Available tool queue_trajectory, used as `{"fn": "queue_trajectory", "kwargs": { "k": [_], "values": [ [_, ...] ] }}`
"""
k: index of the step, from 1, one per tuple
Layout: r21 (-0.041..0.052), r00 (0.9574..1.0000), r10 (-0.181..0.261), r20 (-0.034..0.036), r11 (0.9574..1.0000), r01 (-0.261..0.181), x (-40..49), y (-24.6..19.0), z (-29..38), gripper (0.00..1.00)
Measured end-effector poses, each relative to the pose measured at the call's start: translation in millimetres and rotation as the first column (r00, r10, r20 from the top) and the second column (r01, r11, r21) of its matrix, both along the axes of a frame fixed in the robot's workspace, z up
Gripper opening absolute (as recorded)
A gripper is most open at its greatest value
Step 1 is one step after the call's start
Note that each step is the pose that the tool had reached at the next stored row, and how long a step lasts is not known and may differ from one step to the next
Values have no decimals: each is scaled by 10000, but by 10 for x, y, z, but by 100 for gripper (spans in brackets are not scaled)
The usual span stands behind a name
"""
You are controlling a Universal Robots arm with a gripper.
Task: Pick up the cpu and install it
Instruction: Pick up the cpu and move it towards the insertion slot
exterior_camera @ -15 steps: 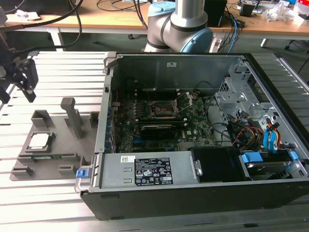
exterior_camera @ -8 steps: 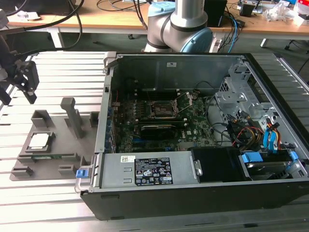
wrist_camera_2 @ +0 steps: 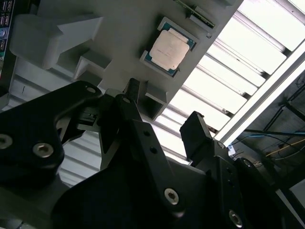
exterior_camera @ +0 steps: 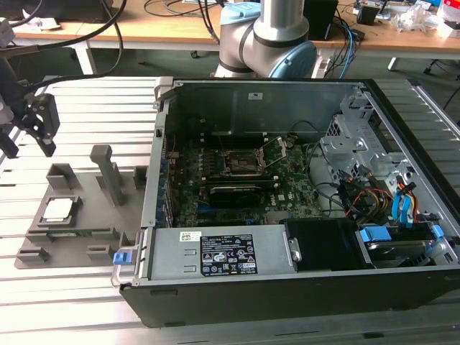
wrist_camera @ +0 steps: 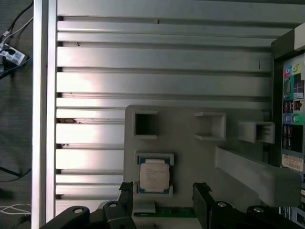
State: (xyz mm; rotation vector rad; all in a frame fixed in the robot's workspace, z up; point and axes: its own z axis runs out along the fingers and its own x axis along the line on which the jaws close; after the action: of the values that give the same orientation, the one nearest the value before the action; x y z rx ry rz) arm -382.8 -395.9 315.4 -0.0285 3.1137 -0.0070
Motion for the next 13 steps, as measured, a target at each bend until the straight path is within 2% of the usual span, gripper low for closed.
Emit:
{"fn": "queue_trajectory", "kwargs": {
  "k": [13],
  "values": [
    [0, 10000, 0, 1, 10000, 0, 0, 0, -117, 62]
  ]
}}
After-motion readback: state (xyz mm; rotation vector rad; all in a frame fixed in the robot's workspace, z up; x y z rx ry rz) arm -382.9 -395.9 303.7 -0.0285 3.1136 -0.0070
